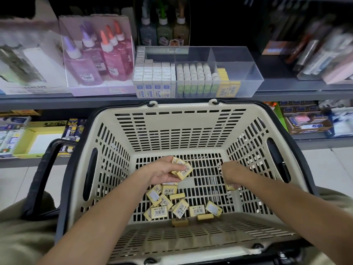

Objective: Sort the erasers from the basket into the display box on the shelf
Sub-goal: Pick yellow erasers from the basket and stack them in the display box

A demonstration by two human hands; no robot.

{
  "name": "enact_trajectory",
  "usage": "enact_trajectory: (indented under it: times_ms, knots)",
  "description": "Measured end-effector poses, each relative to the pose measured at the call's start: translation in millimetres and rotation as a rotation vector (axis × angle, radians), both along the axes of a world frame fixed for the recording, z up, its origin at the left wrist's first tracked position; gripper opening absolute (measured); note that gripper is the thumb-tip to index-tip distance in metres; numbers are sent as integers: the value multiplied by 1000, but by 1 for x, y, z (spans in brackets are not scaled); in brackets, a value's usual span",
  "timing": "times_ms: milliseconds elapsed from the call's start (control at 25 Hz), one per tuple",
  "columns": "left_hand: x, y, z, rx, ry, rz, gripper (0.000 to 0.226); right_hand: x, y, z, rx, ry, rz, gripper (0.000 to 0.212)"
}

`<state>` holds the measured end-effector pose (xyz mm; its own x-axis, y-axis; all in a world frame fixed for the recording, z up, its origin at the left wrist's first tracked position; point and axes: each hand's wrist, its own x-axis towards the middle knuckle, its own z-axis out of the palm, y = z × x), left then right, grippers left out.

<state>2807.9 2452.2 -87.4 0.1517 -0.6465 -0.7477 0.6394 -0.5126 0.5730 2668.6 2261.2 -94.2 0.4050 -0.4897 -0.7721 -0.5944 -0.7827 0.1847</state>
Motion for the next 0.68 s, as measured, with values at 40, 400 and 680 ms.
enact_trajectory:
  times_ms: [40, 400, 680]
  knots:
    - [0, 0, 0, 0, 0, 6, 89, -2, 0, -1, 0, -14, 11, 15]
    - [0, 0, 6, -1, -21, 28, 76, 8, 9, 7, 326, -264, -96, 15]
    - [3, -3, 18, -87, 46, 194, 41, 41, 0, 69, 654, -581, -148, 5]
